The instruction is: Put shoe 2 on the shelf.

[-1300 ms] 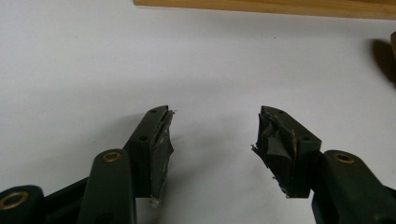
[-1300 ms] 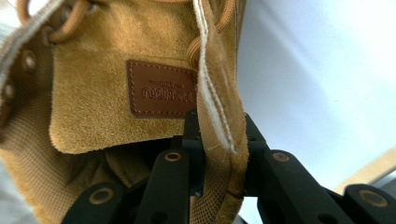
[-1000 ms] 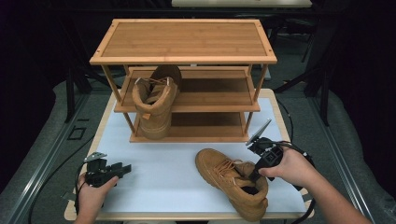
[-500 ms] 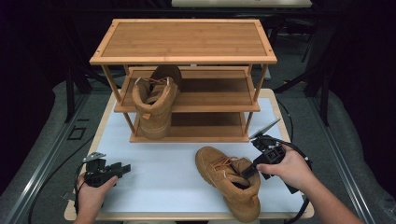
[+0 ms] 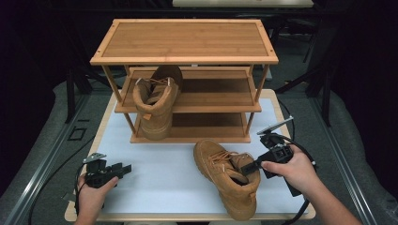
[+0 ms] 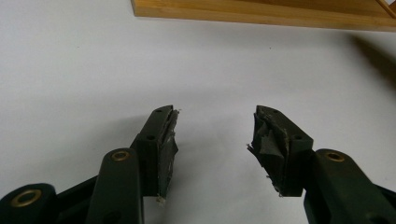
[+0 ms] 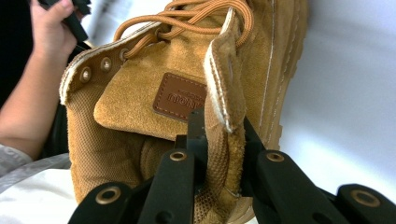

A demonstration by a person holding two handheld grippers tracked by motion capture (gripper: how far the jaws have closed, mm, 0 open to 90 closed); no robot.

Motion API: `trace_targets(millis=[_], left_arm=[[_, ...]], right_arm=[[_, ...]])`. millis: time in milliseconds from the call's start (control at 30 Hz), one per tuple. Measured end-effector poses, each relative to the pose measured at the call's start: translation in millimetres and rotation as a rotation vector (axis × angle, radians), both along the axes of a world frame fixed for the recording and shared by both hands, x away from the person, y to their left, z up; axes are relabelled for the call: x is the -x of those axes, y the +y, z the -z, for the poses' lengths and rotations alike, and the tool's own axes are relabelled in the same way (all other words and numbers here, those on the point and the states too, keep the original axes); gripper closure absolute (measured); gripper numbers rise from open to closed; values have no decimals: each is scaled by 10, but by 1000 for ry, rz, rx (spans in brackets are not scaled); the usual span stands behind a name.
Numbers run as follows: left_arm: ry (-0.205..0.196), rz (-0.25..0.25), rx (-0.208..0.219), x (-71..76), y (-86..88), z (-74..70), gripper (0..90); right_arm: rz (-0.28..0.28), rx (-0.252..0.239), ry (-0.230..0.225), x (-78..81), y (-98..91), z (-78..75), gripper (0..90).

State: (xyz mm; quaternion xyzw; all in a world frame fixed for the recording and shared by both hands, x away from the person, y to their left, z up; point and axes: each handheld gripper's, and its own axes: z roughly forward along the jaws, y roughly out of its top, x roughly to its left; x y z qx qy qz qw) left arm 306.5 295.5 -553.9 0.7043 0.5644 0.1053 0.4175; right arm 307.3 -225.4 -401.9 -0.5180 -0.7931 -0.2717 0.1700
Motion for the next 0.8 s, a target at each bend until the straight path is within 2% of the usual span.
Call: trace_targets(millis=[33, 67, 400, 500, 533, 800], left_arm=[[0, -2, 2, 1, 1, -1, 485], [1, -2, 4, 1, 5, -2, 485], [-4, -5, 9, 4, 4, 1, 483], [-5, -6, 12, 5, 8, -1, 483], [-5, -6, 12, 4, 9, 0, 483], [-5, -6, 16, 2, 5, 5, 482]], right_arm=[[25, -14, -17, 15, 12, -15, 812], [20, -7, -8, 18, -1, -54, 812], [78, -108, -9, 113, -99, -339, 811], [68, -132, -15, 134, -130, -429, 811], [74, -135, -36, 144, -129, -453, 811], [80, -195, -70, 159, -181, -715, 811]])
